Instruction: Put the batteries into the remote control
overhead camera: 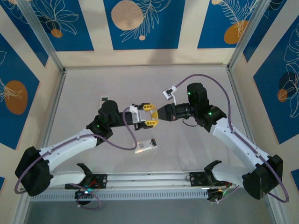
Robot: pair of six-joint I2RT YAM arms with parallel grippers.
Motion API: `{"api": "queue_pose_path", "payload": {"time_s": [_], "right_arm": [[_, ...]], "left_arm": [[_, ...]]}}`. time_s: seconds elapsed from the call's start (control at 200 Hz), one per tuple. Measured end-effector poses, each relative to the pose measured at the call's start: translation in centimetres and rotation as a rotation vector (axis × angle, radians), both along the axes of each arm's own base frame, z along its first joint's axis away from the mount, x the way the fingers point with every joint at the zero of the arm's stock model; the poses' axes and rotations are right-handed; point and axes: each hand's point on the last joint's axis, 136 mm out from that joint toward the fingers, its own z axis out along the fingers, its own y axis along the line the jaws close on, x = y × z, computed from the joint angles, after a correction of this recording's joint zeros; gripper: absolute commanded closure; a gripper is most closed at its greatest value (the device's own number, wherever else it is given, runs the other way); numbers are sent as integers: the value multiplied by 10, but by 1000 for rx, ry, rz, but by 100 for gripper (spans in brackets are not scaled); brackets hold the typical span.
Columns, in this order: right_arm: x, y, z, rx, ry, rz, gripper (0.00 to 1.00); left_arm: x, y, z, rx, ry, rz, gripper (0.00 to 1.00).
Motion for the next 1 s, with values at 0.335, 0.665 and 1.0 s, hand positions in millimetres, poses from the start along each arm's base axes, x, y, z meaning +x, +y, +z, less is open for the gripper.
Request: {"api": "queue_pose_path", "payload": {"time_s": [0.335,0.665,1.0], "right_arm": [[63,-82,-25,-222,-13,-491,45],[74,-186,-95,-426,215,-936,45],[65,-188,-105,-440,259,-936,44]], "left_arm": [[17,1,3,197,298,103,60],[18,-13,-119,772,724,361,58],[-2,-22,-223,1174,744,418,53]]}}
